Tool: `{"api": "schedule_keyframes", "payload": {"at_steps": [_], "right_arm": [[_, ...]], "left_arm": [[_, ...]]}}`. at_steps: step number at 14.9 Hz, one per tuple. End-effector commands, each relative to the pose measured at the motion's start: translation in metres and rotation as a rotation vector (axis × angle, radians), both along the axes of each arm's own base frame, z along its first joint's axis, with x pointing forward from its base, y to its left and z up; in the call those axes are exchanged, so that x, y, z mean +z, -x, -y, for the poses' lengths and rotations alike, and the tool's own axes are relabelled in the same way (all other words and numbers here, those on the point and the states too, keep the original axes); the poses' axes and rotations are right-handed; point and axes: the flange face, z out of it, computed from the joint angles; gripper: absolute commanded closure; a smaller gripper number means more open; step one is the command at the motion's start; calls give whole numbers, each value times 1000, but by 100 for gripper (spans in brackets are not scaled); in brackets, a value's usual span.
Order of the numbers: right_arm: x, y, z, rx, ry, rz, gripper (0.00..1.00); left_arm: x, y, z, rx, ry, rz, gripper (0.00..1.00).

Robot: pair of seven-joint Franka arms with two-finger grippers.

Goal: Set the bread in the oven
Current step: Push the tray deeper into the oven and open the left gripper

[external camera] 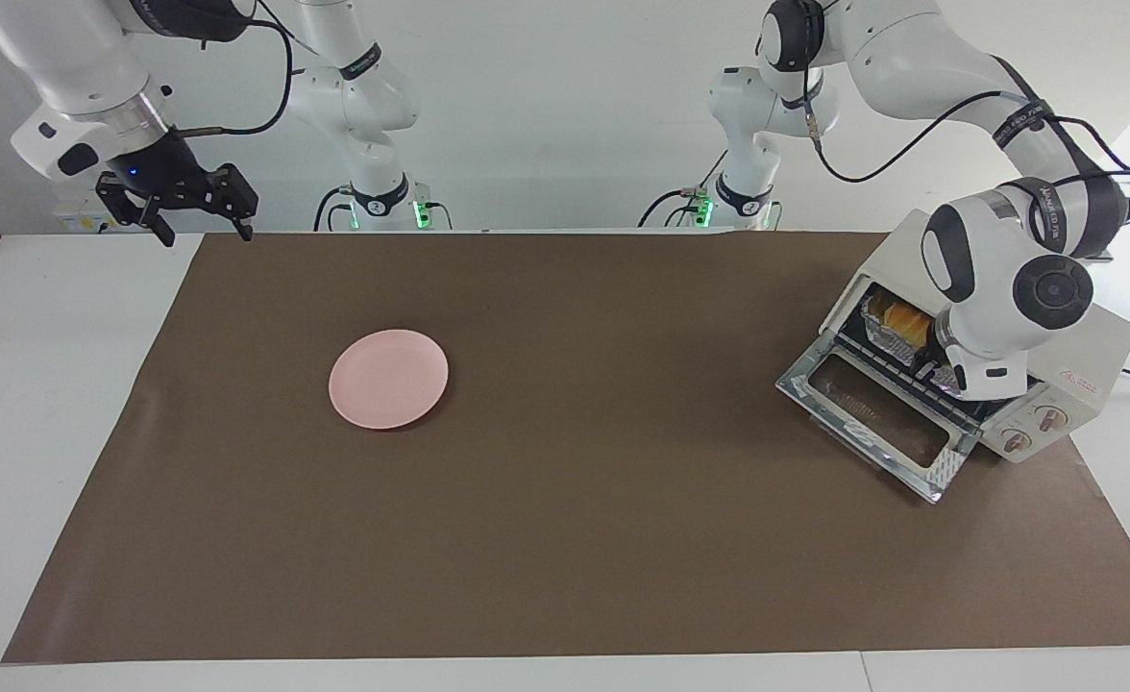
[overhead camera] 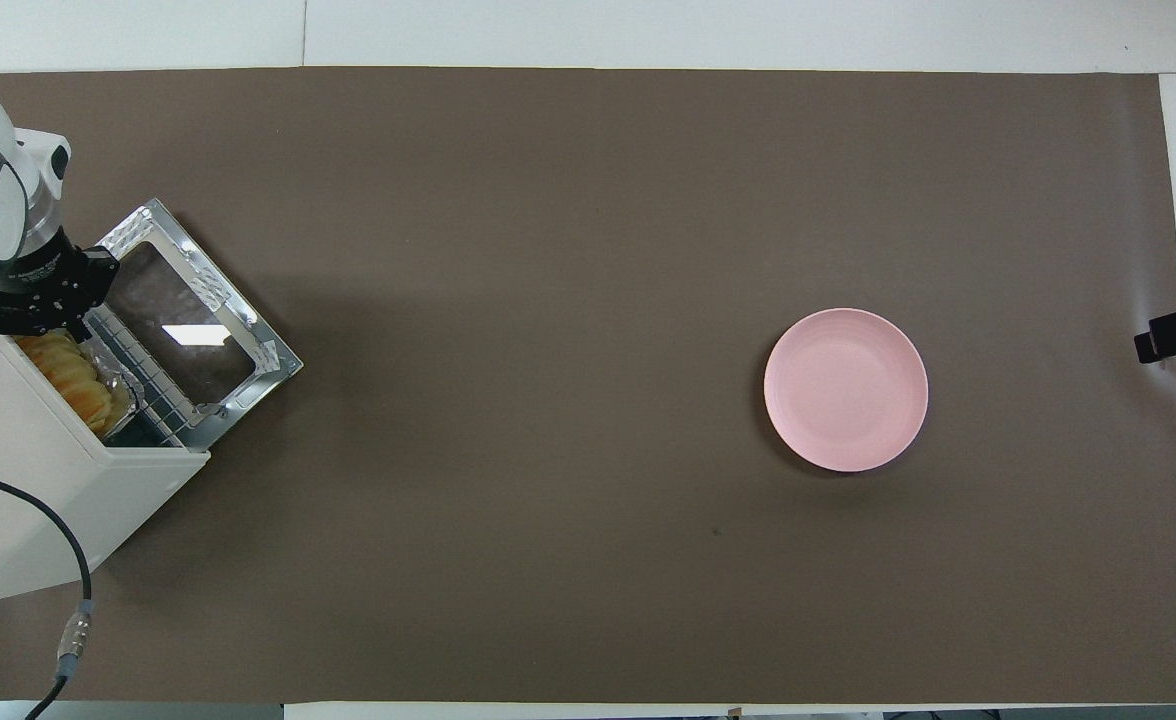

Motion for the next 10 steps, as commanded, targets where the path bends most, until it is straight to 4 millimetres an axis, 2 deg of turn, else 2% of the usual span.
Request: {"api": "schedule_keyframes", "payload": {"at_steps": [1, 2, 3, 7, 10], "right_arm": [[0, 8, 1, 11, 9, -2, 0], [0, 8, 1, 11, 9, -2, 0], [0, 8, 1, 11, 9, -2, 0], [0, 8, 1, 11, 9, -2, 0], [0, 8, 1, 11, 9, -2, 0]], "left_arm": [[4, 14, -5, -7, -1, -15, 84], [4, 15, -3, -9, 0, -17, 22], [5, 15, -4, -7, -1, -16, 0], [11, 9, 0, -27, 7, 14, 0], [21, -1, 22, -84, 36, 71, 0]]}}
